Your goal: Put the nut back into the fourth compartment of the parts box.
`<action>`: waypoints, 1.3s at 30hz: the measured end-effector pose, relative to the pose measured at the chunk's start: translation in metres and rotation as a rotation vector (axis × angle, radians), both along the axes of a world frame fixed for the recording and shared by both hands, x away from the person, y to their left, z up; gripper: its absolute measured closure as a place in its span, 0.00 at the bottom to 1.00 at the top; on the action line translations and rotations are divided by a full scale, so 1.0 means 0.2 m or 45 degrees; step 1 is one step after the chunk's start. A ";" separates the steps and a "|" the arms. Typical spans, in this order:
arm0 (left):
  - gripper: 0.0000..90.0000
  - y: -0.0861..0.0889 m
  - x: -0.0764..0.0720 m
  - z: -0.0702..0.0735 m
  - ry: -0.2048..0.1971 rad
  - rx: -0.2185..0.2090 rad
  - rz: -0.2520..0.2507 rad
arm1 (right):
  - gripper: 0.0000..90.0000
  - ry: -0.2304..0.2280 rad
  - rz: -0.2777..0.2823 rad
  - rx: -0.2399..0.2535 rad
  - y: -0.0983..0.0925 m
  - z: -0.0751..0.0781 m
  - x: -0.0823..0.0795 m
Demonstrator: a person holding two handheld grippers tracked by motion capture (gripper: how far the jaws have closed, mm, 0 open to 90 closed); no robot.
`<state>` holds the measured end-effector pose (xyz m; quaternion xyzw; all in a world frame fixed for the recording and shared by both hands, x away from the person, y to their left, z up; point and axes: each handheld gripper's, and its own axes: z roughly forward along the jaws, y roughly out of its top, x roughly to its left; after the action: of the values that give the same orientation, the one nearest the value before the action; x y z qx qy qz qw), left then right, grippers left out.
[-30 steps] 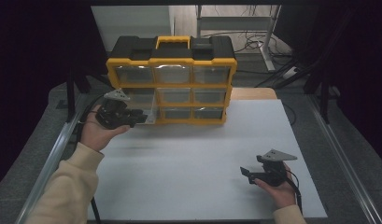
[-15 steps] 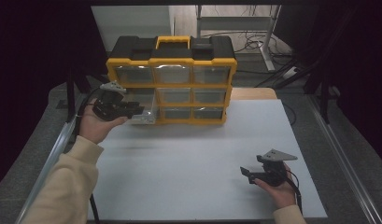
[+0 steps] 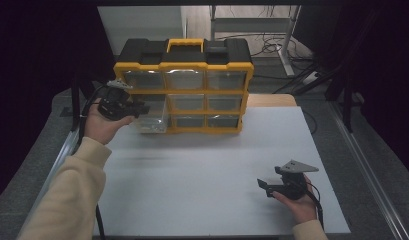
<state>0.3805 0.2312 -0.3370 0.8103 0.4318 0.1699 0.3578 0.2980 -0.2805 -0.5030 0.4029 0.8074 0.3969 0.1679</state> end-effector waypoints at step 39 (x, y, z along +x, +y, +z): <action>0.28 0.11 -0.01 -0.04 -0.071 -0.095 0.116 | 0.18 0.005 0.004 -0.009 0.00 -0.01 0.00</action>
<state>0.3778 0.2526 -0.3447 0.7708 0.4641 0.1923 0.3917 0.2977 -0.2805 -0.5041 0.4017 0.8097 0.3938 0.1671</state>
